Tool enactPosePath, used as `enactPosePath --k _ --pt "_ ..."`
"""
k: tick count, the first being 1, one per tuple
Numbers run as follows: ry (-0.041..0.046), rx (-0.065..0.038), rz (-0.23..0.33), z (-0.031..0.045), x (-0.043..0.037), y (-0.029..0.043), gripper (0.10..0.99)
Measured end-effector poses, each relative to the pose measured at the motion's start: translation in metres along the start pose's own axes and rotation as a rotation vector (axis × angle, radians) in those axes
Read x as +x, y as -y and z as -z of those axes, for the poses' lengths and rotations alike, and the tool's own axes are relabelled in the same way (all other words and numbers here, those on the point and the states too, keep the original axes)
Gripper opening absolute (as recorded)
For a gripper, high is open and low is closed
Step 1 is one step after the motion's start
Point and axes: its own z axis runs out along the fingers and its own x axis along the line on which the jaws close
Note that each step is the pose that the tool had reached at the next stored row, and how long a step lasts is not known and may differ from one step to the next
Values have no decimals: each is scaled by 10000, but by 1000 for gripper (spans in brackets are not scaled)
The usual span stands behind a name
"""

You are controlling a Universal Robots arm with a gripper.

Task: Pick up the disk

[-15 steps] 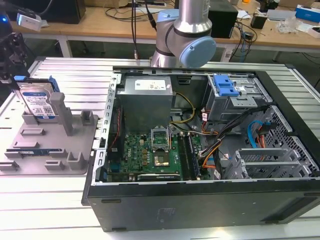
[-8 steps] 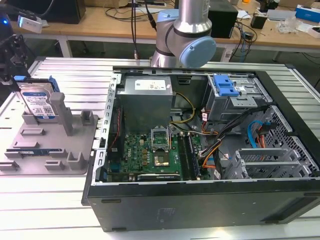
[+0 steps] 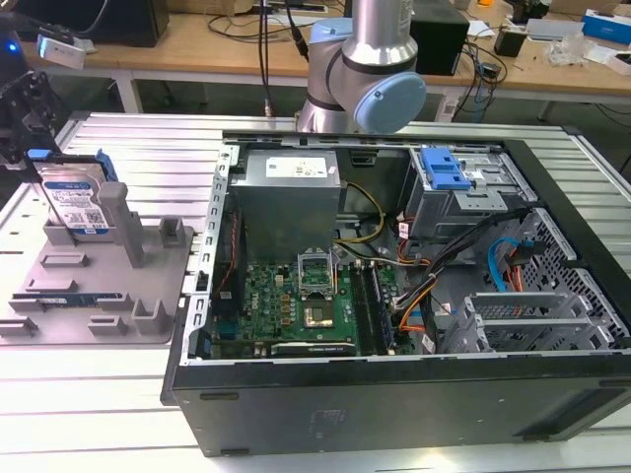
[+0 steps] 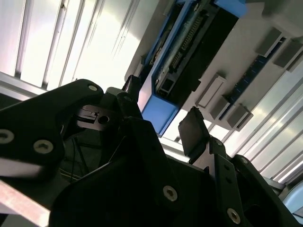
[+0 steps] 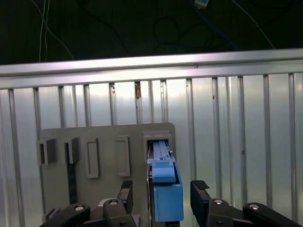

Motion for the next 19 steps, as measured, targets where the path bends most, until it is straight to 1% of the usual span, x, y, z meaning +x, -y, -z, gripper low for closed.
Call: enactPosePath --k 14,19 --pt "-1 -12 0 -79 -2 3 600" --pt "-1 -15 0 -92 -2 3 600"
